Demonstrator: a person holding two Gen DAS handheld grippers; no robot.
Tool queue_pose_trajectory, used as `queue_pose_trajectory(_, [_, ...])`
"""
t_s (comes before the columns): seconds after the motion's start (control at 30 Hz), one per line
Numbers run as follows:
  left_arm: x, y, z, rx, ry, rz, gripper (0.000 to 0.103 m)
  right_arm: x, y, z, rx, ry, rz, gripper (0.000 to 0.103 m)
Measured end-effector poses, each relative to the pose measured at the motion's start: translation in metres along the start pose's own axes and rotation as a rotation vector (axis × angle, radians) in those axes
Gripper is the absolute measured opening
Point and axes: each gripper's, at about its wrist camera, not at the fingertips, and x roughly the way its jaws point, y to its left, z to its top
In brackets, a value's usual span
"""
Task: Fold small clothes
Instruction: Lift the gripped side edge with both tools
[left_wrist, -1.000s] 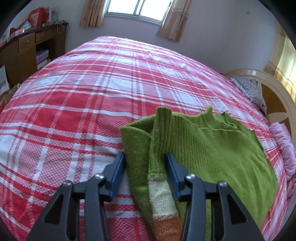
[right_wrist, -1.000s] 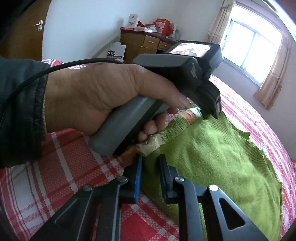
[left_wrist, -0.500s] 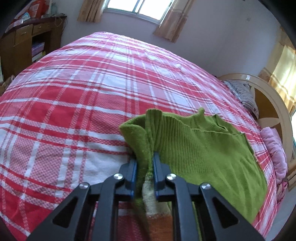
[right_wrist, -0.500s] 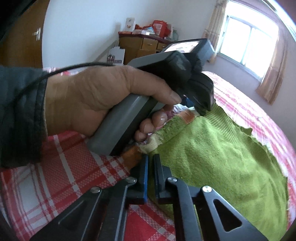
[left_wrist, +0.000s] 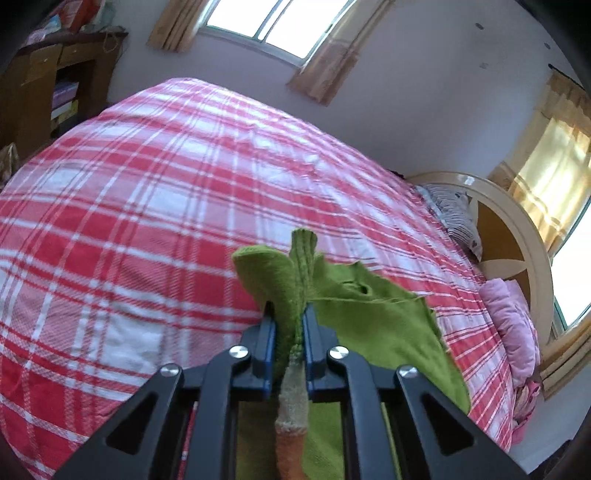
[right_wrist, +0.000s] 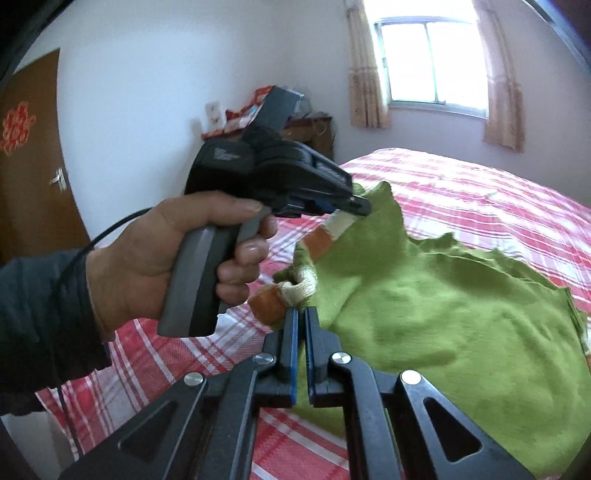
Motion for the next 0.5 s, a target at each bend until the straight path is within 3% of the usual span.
queue_pose_trajectory(0.3, [0.010,-0.036,0.001,-0.014,-0.007,-0.013,0.011,-0.039,-0.036,-0.010,0.101,-0.072,0.016,0.002])
queue_pose_trajectory(0.5, [0.021,-0.070,0.006,0.010,0.008,-0.059,0.011,-0.066,-0.068,-0.014,0.154,-0.112,0.011,0.002])
